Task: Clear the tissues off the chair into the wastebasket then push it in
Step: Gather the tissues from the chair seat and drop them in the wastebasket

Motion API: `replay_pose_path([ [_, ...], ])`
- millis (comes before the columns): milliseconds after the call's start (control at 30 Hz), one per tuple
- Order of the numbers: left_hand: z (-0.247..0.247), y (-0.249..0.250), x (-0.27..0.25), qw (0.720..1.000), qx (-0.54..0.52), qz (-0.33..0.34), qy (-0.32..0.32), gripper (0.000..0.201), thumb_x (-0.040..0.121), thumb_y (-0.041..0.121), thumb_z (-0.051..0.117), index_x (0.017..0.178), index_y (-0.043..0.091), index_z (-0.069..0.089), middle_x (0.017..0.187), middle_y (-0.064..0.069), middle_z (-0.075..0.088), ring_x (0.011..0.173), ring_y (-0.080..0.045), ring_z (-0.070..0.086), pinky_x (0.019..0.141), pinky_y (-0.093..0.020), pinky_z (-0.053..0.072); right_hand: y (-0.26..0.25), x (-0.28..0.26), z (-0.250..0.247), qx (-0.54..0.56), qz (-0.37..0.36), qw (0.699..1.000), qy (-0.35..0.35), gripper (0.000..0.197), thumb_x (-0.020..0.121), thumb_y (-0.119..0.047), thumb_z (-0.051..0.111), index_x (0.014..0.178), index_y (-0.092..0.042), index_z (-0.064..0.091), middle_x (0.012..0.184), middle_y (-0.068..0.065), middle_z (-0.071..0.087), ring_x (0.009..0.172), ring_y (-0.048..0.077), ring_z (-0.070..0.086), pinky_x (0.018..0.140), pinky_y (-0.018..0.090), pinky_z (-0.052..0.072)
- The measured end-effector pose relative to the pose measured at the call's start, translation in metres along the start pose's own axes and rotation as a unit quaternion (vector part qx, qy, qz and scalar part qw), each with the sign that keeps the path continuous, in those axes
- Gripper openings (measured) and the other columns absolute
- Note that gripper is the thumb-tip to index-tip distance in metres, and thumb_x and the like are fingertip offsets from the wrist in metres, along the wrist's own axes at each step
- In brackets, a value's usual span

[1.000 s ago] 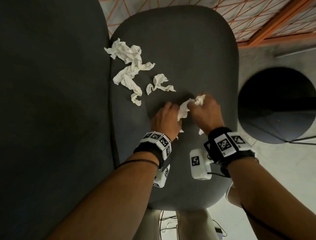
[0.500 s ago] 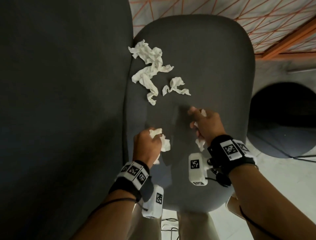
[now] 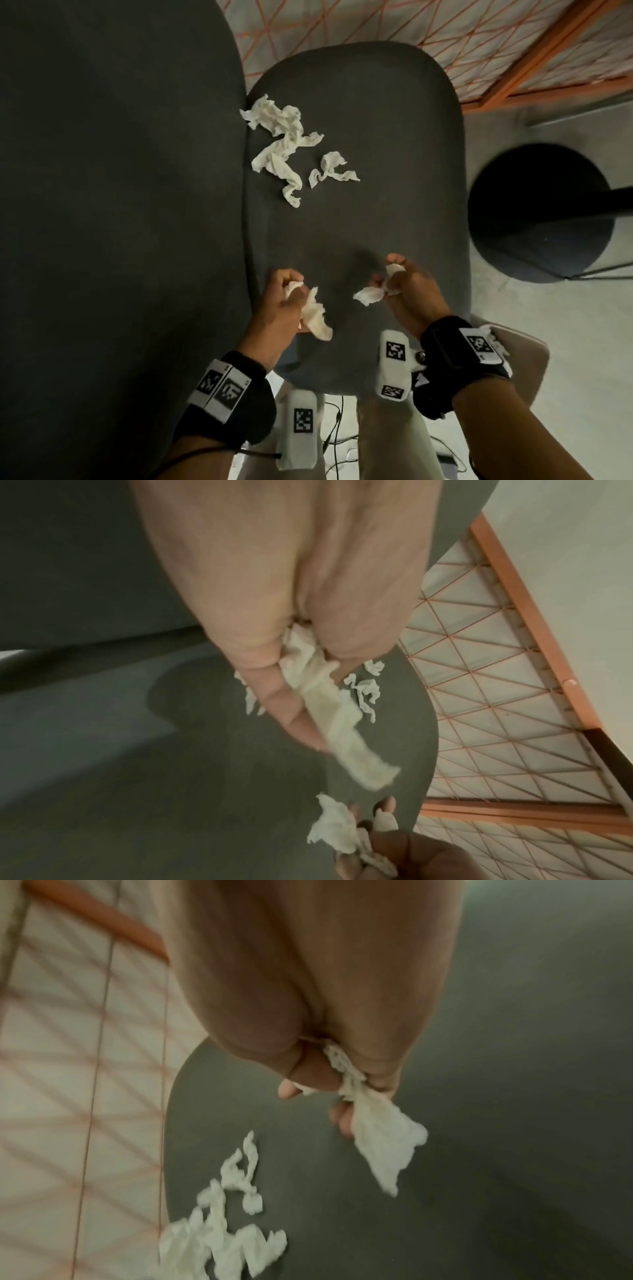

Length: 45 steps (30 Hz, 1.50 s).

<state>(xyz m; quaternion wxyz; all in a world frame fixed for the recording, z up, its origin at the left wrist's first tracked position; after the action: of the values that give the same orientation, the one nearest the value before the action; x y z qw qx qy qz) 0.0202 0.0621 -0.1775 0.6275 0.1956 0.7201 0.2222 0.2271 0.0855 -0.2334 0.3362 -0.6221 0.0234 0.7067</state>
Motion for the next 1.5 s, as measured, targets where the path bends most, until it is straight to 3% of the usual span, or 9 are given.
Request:
replay_pose_path([
  [133,0.005,-0.014,-0.012,0.998,0.025,-0.011,-0.061,0.016,0.098,0.005,0.052,0.099,0.016,0.064,0.091,-0.007,0.060,0.069,-0.011,0.058,0.058,-0.021,0.049,0.024,-0.028,-0.022,0.122,-0.023,0.992,0.020,0.035,0.091,0.017,0.032,0.082,-0.014,0.047,0.075,0.012,0.057,0.062,0.015,0.063,0.060,0.027,0.059],
  [267,0.014,-0.024,-0.026,0.987,0.052,-0.062,-0.140,0.021,0.086,0.001,0.069,0.098,0.019,0.068,0.085,-0.001,0.061,0.076,-0.014,0.058,0.067,-0.026,0.048,0.059,-0.052,-0.049,0.246,-0.007,0.968,0.044,0.037,0.090,0.013,0.031,0.076,-0.018,0.045,0.070,0.005,0.049,0.044,0.006,0.043,0.035,0.016,0.034],
  [500,0.056,-0.040,-0.047,0.973,0.072,-0.081,-0.206,0.033,0.089,-0.013,0.055,0.102,0.013,0.071,0.098,-0.009,0.062,0.084,-0.023,0.064,0.075,-0.033,0.057,0.103,-0.102,-0.096,0.300,-0.012,0.954,0.020,0.035,0.086,0.005,0.057,0.069,-0.022,0.043,0.069,0.000,0.046,0.052,0.006,0.047,0.036,0.017,0.031],
  [733,0.138,-0.085,-0.086,0.933,0.206,-0.070,-0.288,0.018,0.098,0.007,0.056,0.113,0.009,0.064,0.093,-0.006,0.065,0.051,-0.006,0.040,0.040,-0.015,0.030,0.144,-0.142,-0.162,0.398,-0.045,0.916,0.010,0.034,0.090,0.012,0.040,0.076,-0.018,0.049,0.058,0.004,0.056,0.073,0.023,0.063,0.073,0.040,0.056],
  [833,0.180,-0.112,-0.106,0.900,0.316,-0.013,-0.300,0.026,0.092,0.038,0.064,0.091,0.012,0.064,0.073,-0.002,0.055,0.045,-0.006,0.031,0.035,-0.017,0.021,0.168,-0.158,-0.196,0.445,-0.067,0.893,0.011,0.034,0.093,0.011,0.039,0.077,-0.017,0.049,0.062,0.004,0.054,0.087,0.033,0.066,0.078,0.046,0.060],
  [967,0.226,-0.160,-0.131,0.864,0.436,0.009,-0.253,0.060,0.088,0.073,0.043,0.063,0.020,0.052,0.052,0.003,0.044,0.037,-0.009,0.029,0.038,-0.020,0.019,0.209,-0.176,-0.250,0.419,-0.074,0.898,0.108,0.032,0.095,0.004,0.043,0.075,-0.021,0.044,0.086,0.006,0.056,0.058,0.018,0.055,0.046,0.025,0.050],
  [1133,0.281,-0.225,-0.169,0.775,0.538,0.126,-0.306,0.065,0.097,0.064,0.029,0.047,0.022,0.032,0.044,0.007,0.031,0.040,-0.015,0.028,0.047,-0.028,0.027,0.264,-0.191,-0.312,0.376,-0.066,0.911,0.154,0.015,0.102,-0.018,0.041,0.089,-0.020,0.048,0.072,0.005,0.057,0.037,0.006,0.030,0.034,0.016,0.024],
  [1367,0.331,-0.330,-0.181,0.607,0.685,0.166,-0.368,0.059,0.099,0.057,0.026,0.088,0.012,0.063,0.088,-0.015,0.069,0.082,-0.033,0.064,0.078,-0.044,0.049,0.334,-0.179,-0.382,0.304,0.018,0.927,0.218,0.072,0.085,-0.080,0.027,0.060,-0.017,0.050,0.043,-0.002,0.034,0.035,0.013,0.026,0.039,0.017,0.021],
  [1500,0.352,-0.364,-0.151,0.596,0.674,0.151,-0.409,0.022,0.101,0.027,0.043,0.118,0.031,0.056,0.091,-0.005,0.067,0.055,0.001,0.057,0.056,-0.024,0.044,0.342,-0.151,-0.409,0.314,0.037,0.920,0.233,0.063,0.094,-0.067,0.025,0.062,-0.016,0.044,0.048,0.002,0.033,0.036,0.016,0.031,0.039,0.020,0.030],
])
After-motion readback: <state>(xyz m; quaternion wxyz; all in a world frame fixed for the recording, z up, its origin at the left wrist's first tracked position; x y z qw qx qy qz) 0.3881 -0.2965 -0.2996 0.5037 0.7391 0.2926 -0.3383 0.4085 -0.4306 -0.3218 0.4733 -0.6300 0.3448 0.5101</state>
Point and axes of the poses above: each hand's wrist, its own x-axis towards the middle knuckle, its own z-axis out of the palm, y = z × x, the point moved 5 cm from there along x, towards the middle knuckle
